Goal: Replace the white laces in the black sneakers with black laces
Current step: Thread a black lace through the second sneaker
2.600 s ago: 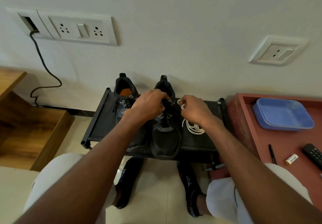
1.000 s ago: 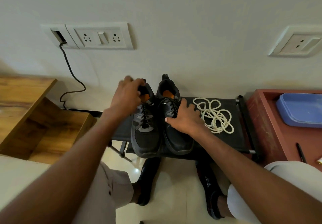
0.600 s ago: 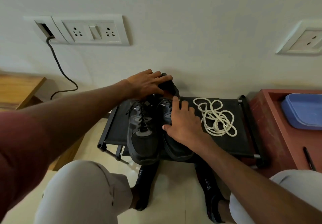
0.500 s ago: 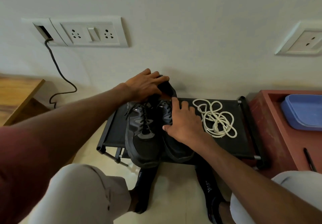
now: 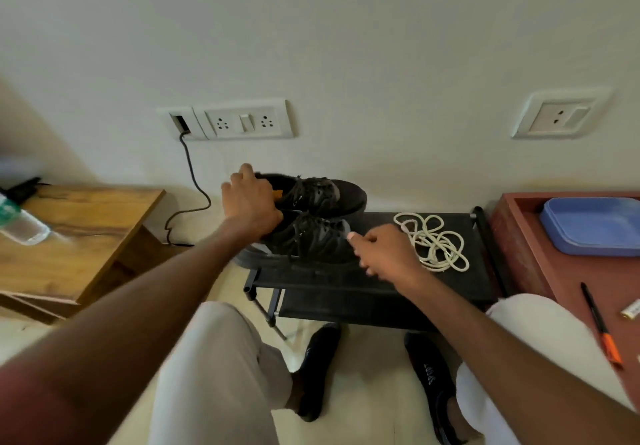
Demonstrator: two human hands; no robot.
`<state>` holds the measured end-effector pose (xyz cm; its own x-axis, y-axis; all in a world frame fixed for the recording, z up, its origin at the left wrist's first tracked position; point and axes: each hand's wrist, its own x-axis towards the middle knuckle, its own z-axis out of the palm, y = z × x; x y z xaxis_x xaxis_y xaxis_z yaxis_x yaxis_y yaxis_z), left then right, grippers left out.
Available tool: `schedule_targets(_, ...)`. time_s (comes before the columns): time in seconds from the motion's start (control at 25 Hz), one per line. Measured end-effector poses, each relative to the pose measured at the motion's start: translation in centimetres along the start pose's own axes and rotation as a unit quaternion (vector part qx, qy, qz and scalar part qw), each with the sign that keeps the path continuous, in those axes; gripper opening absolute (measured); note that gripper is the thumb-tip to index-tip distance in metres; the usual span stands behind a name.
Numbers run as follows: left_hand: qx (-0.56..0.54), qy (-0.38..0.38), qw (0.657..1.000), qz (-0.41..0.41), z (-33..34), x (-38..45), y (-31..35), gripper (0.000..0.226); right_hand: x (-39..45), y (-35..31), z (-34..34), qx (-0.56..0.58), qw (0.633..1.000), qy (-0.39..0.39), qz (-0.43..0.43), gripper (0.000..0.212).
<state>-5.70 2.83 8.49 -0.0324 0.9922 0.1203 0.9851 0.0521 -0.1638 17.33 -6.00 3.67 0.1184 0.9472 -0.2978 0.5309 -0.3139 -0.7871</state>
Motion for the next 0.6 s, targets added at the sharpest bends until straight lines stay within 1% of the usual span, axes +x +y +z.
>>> schedule_targets(0.08,-0.076,-0.025,0.991,-0.108,0.5,-3.6,1.0,0.041,-2.4,-0.4,1.3,0.136,0.982,-0.112,0.066,0.051)
schedule_targets(0.12,-0.109,-0.040,0.981,-0.153,0.9,-5.3,1.6,0.044,-3.3,-0.6,1.7,0.170,0.972,-0.144,0.080,0.057)
schedule_targets(0.16,-0.138,-0.053,0.971,-0.188,1.2,-6.7,2.1,0.046,-3.9,-0.4,2.1,0.193,0.965,-0.156,0.085,0.072)
schedule_targets(0.2,-0.166,-0.067,0.959,-0.218,1.7,-7.9,2.7,0.047,-4.2,-0.2,2.5,0.212,0.960,-0.156,0.090,0.084)
schedule_targets(0.24,-0.194,-0.083,0.947,-0.243,2.0,-8.8,3.2,0.046,-4.1,0.1,2.8,0.229,0.957,-0.151,0.094,0.090)
schedule_targets(0.32,-0.236,-0.105,0.925,-0.280,2.8,-10.4,4.6,0.039,-3.2,1.0,3.5,0.265,0.949,-0.140,0.100,0.096)
schedule_targets(0.36,-0.253,-0.107,0.914,-0.297,3.1,-10.9,5.4,0.034,-2.6,1.5,3.9,0.279,0.945,-0.139,0.097,0.099)
schedule_targets(0.44,-0.287,-0.093,0.897,-0.323,3.7,-11.0,6.9,0.031,-1.3,2.2,4.6,0.269,0.953,-0.113,0.078,0.108)
schedule_targets(0.52,-0.317,-0.076,0.888,-0.323,4.3,-10.3,8.2,0.030,0.0,2.4,4.8,0.246,0.965,-0.072,0.055,0.110)
schedule_targets(0.6,-0.336,-0.074,0.882,-0.322,5.0,-9.8,9.4,0.031,1.4,2.6,4.7,0.239,0.969,-0.042,0.054,0.104)
